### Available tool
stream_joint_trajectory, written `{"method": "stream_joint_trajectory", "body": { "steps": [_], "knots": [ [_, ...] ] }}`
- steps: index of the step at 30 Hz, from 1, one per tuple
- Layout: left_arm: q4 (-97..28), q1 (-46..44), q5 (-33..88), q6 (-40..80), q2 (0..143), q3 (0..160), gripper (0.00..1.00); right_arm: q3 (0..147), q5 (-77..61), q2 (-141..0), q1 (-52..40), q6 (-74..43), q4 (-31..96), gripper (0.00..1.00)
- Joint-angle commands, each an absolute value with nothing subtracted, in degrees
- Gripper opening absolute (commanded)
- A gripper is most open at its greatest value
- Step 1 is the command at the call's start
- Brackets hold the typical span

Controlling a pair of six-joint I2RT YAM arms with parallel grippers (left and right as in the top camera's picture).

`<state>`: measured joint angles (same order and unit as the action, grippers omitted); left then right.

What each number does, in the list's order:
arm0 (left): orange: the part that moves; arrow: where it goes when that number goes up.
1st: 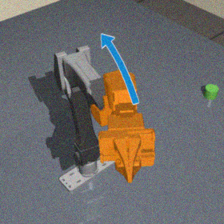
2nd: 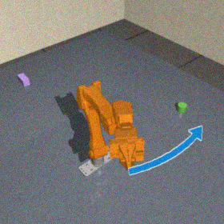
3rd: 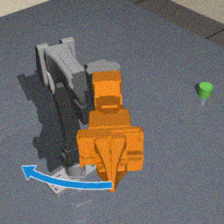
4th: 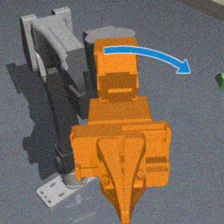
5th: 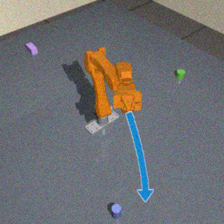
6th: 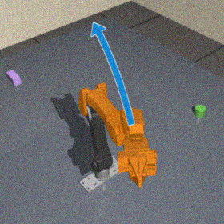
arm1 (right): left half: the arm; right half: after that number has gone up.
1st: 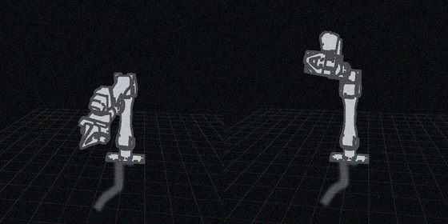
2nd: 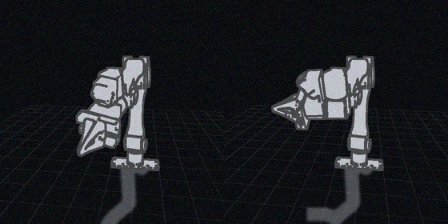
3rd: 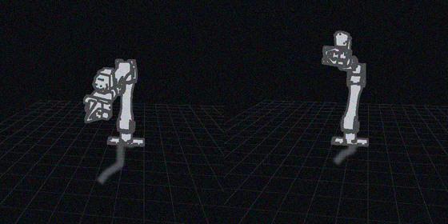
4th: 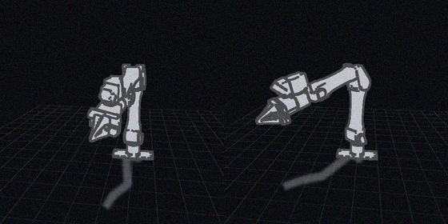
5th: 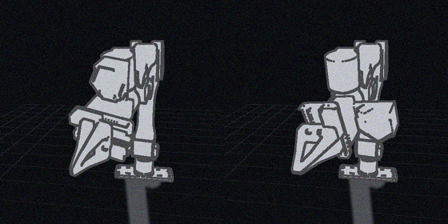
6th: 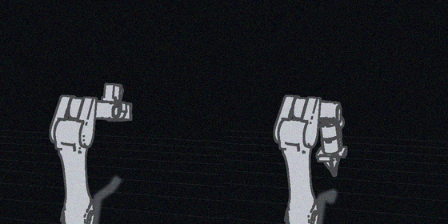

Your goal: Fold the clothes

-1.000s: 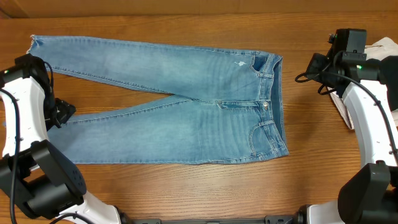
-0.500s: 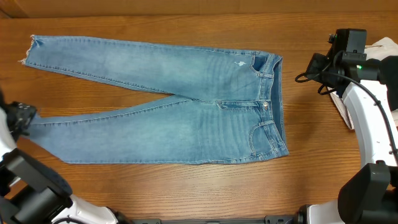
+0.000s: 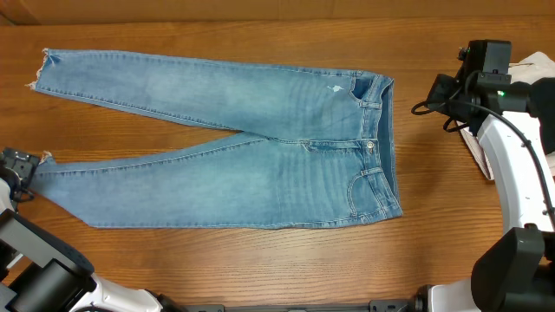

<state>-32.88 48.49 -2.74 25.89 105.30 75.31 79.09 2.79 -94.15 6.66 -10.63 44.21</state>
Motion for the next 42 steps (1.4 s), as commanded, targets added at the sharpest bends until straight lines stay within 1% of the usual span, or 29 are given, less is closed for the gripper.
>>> {"method": "stream_joint_trajectory", "body": {
  "steps": [1,5,7,17,20,21,22,23,24,25,28,30,35,38,42],
  "knots": [
    [-30.1,48.8,-1.8,24.2,105.7,72.5,0.91,79.6,2.5,-93.9,6.5,-10.4,44.2,0.49],
    [-26.4,48.8,-1.8,23.9,105.7,70.0,0.9,79.6,2.5,-93.9,6.5,-10.4,44.4,0.49],
    [-25.0,48.8,-1.8,23.9,105.8,69.0,0.87,79.6,2.5,-93.9,6.5,-10.5,44.5,0.49],
    [-24.8,48.8,0.7,23.1,113.4,68.8,0.82,79.6,2.5,-93.9,6.5,-10.5,45.0,0.49],
    [-24.8,48.8,1.1,23.1,114.9,68.8,0.75,79.6,2.5,-93.9,6.5,-10.5,45.3,0.49],
    [-24.8,48.8,1.2,23.1,115.1,68.8,0.69,79.6,2.5,-93.9,6.5,-10.5,45.4,0.49],
    [-24.8,48.8,1.4,23.1,115.1,68.8,0.57,79.6,2.5,-93.9,6.5,-10.5,45.4,0.49],
    [-24.8,48.8,1.9,23.1,115.0,68.9,0.44,79.6,2.5,-93.9,6.5,-10.5,45.4,0.49],
    [-25.1,48.8,3.0,23.1,114.7,69.2,0.19,79.6,2.5,-93.9,6.5,-10.5,45.4,0.49],
    [-25.5,48.8,4.1,23.1,114.5,69.6,0.04,79.6,2.5,-93.9,6.5,-10.5,45.4,0.49],
    [-29.1,48.8,7.3,23.9,112.6,71.6,0.04,79.6,2.5,-93.9,6.5,-10.5,45.4,0.49],
    [-34.0,48.8,6.0,27.2,110.4,73.6,0.04,79.6,2.5,-93.9,6.5,-10.5,45.5,0.49],
    [-52.5,48.8,-7.2,37.4,101.6,79.5,0.04,79.6,2.5,-93.9,6.5,-10.4,45.8,0.49],
    [-62.3,48.7,-12.4,43.1,94.3,81.8,0.04,79.6,2.5,-93.9,6.5,-10.4,45.8,0.49],
    [-67.4,48.7,-14.9,46.8,85.5,81.8,0.04,79.6,2.5,-93.9,6.5,-10.4,45.7,0.49]
  ]
}}
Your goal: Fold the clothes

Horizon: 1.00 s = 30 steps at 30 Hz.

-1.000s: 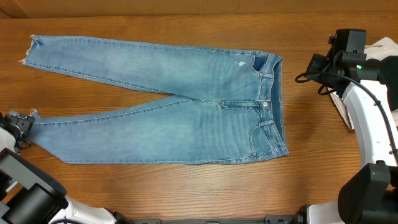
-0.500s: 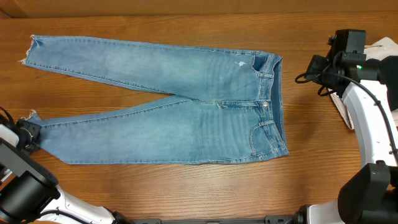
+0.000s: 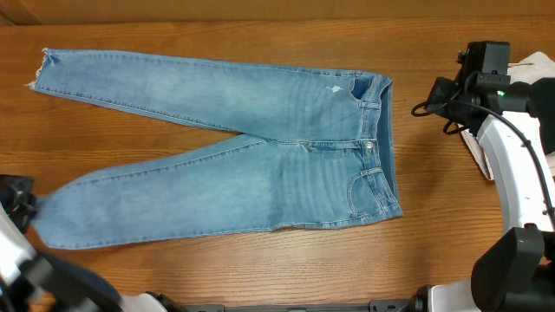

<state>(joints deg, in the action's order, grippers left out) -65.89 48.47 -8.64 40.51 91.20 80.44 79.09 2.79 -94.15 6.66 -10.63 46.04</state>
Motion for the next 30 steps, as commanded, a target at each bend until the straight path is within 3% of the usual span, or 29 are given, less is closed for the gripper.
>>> {"method": "stream_joint_trajectory", "body": {
  "steps": [1,4,8,20,25,27,30],
  "knots": [
    [-67.8,48.7,-14.8,46.8,83.8,81.8,0.04,79.6,2.5,-93.9,6.5,-10.4,45.7,0.49],
    [-67.5,48.5,-14.8,46.8,80.3,81.8,0.08,79.6,2.5,-93.9,6.5,-10.4,45.5,0.49],
    [-68.0,47.6,-14.9,45.7,79.5,81.7,0.24,79.6,2.5,-93.9,6.5,-10.5,45.6,0.49],
    [-68.2,46.8,-16.6,45.0,84.5,81.7,0.24,79.6,2.5,-93.9,6.5,-10.5,46.4,0.49],
    [-68.0,46.8,-16.9,43.9,89.6,81.5,0.47,79.6,2.5,-93.9,6.5,-10.4,46.5,0.49],
    [-67.8,46.8,-16.6,42.6,92.7,81.2,0.43,79.6,2.4,-93.9,6.5,-10.4,46.5,0.49],
    [-67.0,46.6,-11.5,38.9,98.4,80.4,0.22,79.6,2.5,-93.9,6.5,-10.4,46.5,0.49]
  ]
}}
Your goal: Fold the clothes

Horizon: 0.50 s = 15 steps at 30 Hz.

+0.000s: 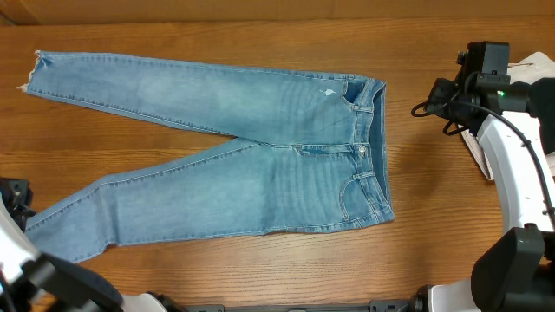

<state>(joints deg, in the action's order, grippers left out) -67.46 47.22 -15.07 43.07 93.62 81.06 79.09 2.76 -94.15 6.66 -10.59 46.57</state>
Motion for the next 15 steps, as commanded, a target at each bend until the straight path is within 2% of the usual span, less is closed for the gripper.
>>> {"method": "stream_joint_trajectory", "body": {
  "steps": [1,6,11,15],
  "knots": [
    [-66.5,46.3,-9.4,37.1,100.3,80.2,0.22,79.6,2.5,-93.9,6.5,-10.4,46.5,0.49],
    [-65.5,42.4,-5.0,31.3,110.4,78.9,0.17,79.6,0.7,-93.9,6.5,-10.4,48.7,0.49],
    [-65.8,37.4,-7.7,30.7,118.2,78.0,0.16,79.3,-3.7,-94.0,6.5,-10.5,55.2,0.5],
    [-65.5,35.5,-14.1,32.7,123.0,78.0,0.15,78.0,-6.7,-94.0,6.5,-10.5,58.7,0.59]
  ]
}}
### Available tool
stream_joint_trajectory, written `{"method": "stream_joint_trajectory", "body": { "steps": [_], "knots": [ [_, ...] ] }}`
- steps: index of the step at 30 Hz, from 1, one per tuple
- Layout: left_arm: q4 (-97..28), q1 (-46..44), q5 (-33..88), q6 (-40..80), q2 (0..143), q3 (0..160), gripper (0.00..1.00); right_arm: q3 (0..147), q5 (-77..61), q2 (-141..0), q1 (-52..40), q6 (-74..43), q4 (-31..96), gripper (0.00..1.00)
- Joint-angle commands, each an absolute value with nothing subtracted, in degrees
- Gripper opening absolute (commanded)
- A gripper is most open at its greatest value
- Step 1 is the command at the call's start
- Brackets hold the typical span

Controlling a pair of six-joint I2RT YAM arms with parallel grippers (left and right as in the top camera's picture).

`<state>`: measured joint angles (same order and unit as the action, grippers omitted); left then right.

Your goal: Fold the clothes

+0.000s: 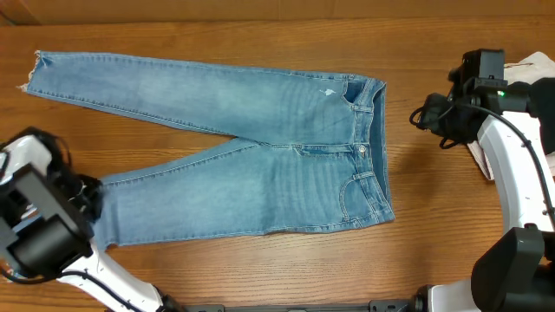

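Observation:
Light blue jeans (260, 165) lie flat on the wooden table, waistband (375, 147) to the right and both legs running left. The far leg ends in a frayed hem (36, 68) at the top left. The near leg stops short at my left gripper (90, 201), which is raised and shut on its hem; the hem itself is hidden under the gripper. My right gripper (427, 117) hovers just right of the waistband, apart from the cloth. Its fingers are too dark to read.
A white item (531, 62) lies at the right edge, partly under the right arm (512, 165). The left arm's bulky body (35, 225) covers the near left corner. The table's (217, 260) front edge runs close below the jeans.
My left gripper, then low at the left edge, now stands higher and further right with the near leg's hem. That leg looks shorter. The right gripper has shifted slightly down and left.
At first my left gripper sat at the left edge on the near leg's hem. That leg was then swung toward the front edge, and afterwards the whole pair lay a little further left. Now the hem is held higher and further right, toward the waistband.

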<state>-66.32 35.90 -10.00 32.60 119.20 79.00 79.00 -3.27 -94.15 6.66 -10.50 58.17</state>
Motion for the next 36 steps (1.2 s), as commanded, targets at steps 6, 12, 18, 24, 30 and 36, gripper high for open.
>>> {"method": "stream_joint_trajectory", "body": {
  "steps": [6,12,18,24,30,36],
  "knots": [
    [-59.9,35.3,-21.7,35.1,126.0,78.0,0.18,76.1,-14.8,-94.1,6.4,-10.5,62.9,0.61],
    [-57.0,35.3,-27.0,34.7,126.0,81.2,0.21,71.1,-16.8,-94.3,6.4,-10.5,65.2,0.63],
    [-61.7,35.1,-19.7,34.7,126.0,86.9,0.25,62.8,-16.8,-94.3,6.4,-13.4,63.6,0.67],
    [-66.8,35.2,-8.9,31.9,126.0,94.4,0.31,54.7,-19.2,-94.3,6.4,-16.8,59.3,0.67],
    [-69.7,34.9,-3.0,29.4,126.0,99.1,0.3,50.3,-22.2,-94.3,6.4,-16.8,57.3,0.66],
    [-70.5,34.8,-2.9,28.9,126.0,99.3,0.29,48.0,-24.1,-94.3,6.4,-16.1,56.7,0.54]
  ]
}}
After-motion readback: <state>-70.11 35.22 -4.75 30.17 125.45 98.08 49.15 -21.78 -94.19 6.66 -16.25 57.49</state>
